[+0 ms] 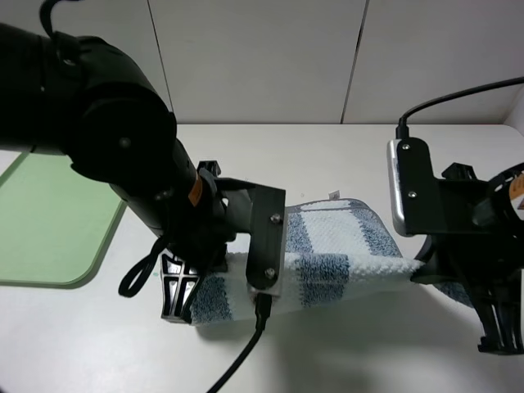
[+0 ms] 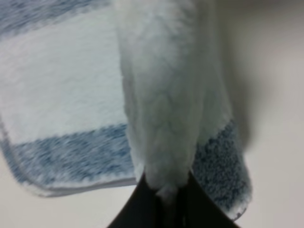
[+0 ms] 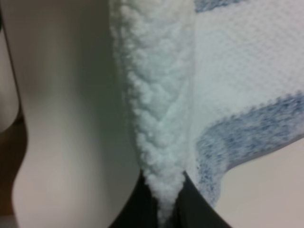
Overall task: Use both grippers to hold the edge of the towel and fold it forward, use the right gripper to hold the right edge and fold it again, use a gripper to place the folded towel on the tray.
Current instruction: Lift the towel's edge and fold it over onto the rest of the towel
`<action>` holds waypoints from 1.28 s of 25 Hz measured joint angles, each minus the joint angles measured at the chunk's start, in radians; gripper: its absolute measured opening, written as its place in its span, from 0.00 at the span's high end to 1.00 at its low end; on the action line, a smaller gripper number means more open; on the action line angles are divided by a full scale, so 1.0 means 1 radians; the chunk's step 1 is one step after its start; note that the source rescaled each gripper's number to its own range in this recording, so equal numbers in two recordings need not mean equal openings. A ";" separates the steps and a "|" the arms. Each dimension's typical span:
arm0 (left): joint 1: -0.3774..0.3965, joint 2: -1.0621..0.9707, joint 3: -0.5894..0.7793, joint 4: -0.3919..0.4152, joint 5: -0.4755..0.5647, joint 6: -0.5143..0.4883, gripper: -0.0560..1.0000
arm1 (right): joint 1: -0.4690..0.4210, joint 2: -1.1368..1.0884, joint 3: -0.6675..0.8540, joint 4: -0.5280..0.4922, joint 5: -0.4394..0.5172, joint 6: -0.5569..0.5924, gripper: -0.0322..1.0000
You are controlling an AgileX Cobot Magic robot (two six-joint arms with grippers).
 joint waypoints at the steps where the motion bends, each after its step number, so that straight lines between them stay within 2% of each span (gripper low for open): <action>1: 0.021 0.000 0.000 0.000 -0.005 0.001 0.94 | 0.000 0.020 -0.021 -0.003 -0.004 0.003 0.97; 5: 0.080 0.000 0.000 0.000 -0.020 0.016 0.94 | 0.000 0.129 -0.084 -0.033 -0.020 0.014 0.97; 13: 0.146 0.000 0.000 0.012 -0.043 0.020 0.95 | 0.000 0.330 -0.194 -0.123 -0.076 0.016 0.97; 19: 0.197 0.006 0.000 0.012 -0.097 0.020 0.95 | -0.043 0.453 -0.287 -0.131 -0.095 0.026 0.97; 32: 0.224 0.081 0.001 0.025 -0.225 0.025 0.95 | -0.058 0.486 -0.310 -0.150 -0.118 0.026 0.97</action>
